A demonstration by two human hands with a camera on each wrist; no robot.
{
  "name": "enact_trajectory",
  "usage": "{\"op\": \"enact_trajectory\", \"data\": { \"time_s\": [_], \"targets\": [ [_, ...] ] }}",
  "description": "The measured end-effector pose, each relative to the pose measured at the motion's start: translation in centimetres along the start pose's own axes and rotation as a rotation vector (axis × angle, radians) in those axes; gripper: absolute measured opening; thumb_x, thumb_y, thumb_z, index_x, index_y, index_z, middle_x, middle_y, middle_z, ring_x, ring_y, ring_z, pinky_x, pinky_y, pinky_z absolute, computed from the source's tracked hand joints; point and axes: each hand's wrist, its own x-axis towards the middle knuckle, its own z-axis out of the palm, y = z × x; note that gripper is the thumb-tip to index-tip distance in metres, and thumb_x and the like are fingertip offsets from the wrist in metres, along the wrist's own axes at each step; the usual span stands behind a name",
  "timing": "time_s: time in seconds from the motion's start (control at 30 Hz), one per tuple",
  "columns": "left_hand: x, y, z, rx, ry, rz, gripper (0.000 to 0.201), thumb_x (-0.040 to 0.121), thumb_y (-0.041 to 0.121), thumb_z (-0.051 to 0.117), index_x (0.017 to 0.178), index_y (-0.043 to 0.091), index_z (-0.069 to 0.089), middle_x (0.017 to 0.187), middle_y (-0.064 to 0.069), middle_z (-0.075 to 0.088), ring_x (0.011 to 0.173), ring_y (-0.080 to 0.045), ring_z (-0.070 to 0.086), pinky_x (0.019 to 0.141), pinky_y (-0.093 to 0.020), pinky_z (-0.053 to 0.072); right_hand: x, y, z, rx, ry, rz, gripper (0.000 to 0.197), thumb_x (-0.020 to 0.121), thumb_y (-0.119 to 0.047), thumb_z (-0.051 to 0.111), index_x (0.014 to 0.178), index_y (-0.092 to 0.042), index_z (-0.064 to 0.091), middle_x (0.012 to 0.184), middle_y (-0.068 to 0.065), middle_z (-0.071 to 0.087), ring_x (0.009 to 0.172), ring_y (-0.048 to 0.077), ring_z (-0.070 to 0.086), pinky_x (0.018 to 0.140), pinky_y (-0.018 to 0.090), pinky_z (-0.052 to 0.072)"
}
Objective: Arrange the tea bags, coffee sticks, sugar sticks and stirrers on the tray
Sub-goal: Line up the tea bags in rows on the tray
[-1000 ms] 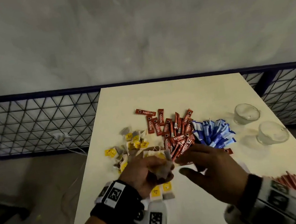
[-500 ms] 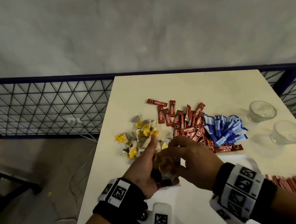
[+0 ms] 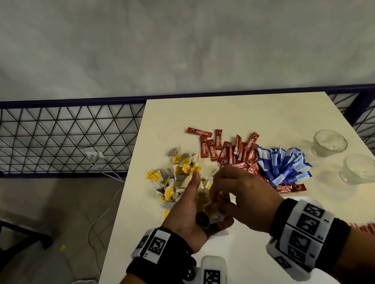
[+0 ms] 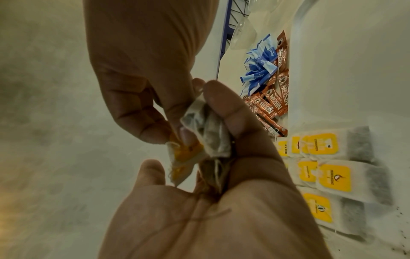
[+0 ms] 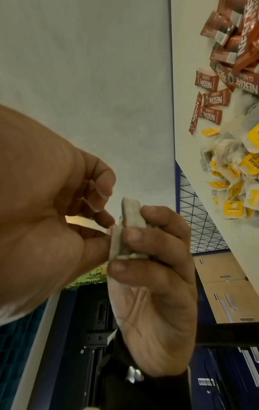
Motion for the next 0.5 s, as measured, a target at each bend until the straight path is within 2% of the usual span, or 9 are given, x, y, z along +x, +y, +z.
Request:
{"op": "enact_trajectory", "data": {
  "time_s": [0.1, 0.17, 0.23, 0.33, 0.4, 0.5],
  "targets": [
    [-0.2, -0.2, 0.1, -0.05, -0.001, 0.029, 0.059, 0.077, 0.065, 0.055, 0.099, 0.014, 0.073, 0.088, -0.01, 0.07, 0.071, -0.022, 0.068, 0.067, -0.035, 0.056, -0.1, -0.3, -0.4, 0.0, -0.037, -0.031, 0.01, 0.078, -0.015, 0.065, 0.087, -0.02, 0.066, 0.098, -0.004, 0.06, 0.081, 0.011, 0.057, 0.066, 0.023, 0.047],
    [-0.1, -0.5, 0.0, -0.08, 0.01, 0.06, 0.048, 0.075, 0.057, 0.061, 0.089, 0.013, 0.071, 0.079, -0.008, 0.069, 0.066, -0.02, 0.066, 0.068, -0.034, 0.055, -0.2, -0.4, -0.9, 0.024, -0.067, -0.002, 0.009, 0.083, -0.015, 0.065, 0.091, -0.019, 0.064, 0.087, -0.012, 0.058, 0.071, 0.002, 0.051, 0.064, 0.014, 0.04],
    [-0.1, -0.8, -0.4, -0.102, 0.041, 0.09, 0.036, 0.078, 0.046, 0.063, 0.088, 0.012, 0.069, 0.075, -0.007, 0.069, 0.061, -0.019, 0.065, 0.061, -0.029, 0.053, -0.1, -0.6, -1.2, 0.064, -0.058, 0.041, 0.013, 0.086, -0.015, 0.065, 0.097, -0.02, 0.063, 0.074, -0.02, 0.049, 0.065, 0.0, 0.05, 0.058, 0.008, 0.034],
    [-0.2, -0.9, -1.2, -0.153, 0.059, 0.124, 0.026, 0.073, 0.033, 0.065, 0.087, 0.011, 0.066, 0.071, -0.007, 0.065, 0.053, -0.018, 0.059, 0.048, -0.023, 0.049, 0.6, -0.8, -1.2, 0.087, -0.05, 0.039, 0.025, 0.088, -0.016, 0.064, 0.111, -0.024, 0.064, 0.082, -0.022, 0.051, 0.066, -0.004, 0.049, 0.063, 0.005, 0.036],
    [-0.1, -0.7, -2.2, -0.164, 0.099, 0.153, 0.027, 0.069, 0.031, 0.066, 0.086, 0.01, 0.066, 0.069, -0.008, 0.064, 0.05, -0.019, 0.056, 0.045, -0.022, 0.047, 1.2, -0.8, -0.8, 0.097, -0.054, 0.011, 0.021, 0.089, -0.018, 0.063, 0.11, -0.022, 0.067, 0.087, -0.02, 0.052, 0.07, -0.008, 0.048, 0.066, 0.004, 0.036],
    [-0.2, -0.3, -4.7, -0.193, 0.14, 0.167, 0.026, 0.071, 0.031, 0.065, 0.083, 0.009, 0.065, 0.067, -0.01, 0.063, 0.05, -0.019, 0.051, 0.045, -0.022, 0.047, 2.1, -0.7, 0.1, 0.116, -0.093, 0.081, 0.016, 0.092, -0.025, 0.06, 0.106, -0.02, 0.067, 0.084, -0.018, 0.056, 0.07, 0.0, 0.052, 0.063, 0.008, 0.037]
  ]
}}
